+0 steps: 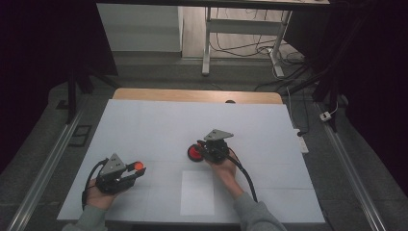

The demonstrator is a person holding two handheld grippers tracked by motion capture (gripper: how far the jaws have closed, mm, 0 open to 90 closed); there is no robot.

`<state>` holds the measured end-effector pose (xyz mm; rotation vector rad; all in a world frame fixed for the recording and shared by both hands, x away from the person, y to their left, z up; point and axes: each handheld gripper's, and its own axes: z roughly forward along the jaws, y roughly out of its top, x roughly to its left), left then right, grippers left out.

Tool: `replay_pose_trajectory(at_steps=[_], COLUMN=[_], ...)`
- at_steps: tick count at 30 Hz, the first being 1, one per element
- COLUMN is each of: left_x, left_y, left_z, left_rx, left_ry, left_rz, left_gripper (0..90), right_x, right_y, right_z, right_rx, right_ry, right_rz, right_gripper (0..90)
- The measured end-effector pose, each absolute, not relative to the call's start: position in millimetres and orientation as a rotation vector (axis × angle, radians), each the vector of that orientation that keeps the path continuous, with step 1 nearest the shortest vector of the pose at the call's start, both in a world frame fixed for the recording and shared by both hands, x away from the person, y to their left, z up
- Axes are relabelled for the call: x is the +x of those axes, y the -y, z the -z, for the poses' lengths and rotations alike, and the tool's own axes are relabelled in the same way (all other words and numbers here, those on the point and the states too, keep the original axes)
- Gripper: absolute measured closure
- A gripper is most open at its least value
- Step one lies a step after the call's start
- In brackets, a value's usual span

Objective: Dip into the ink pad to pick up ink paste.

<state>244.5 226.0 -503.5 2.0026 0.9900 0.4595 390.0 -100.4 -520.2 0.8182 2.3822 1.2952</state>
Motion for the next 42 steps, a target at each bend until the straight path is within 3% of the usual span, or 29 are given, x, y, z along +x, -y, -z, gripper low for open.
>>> replay_pose_trajectory(at_steps=[42], left_x=[243.9], left_y=[-226.7], left_z=[502.8], left_rx=[1.99], left_ry=[-0.993], left_rz=[-0.459], left_gripper=[65.3], right_x=[390.1], right_y=[103.1], right_z=[529.6], right_rx=[0.822], right_ry=[-2.367], right_rz=[-1.325], right_gripper=[72.6])
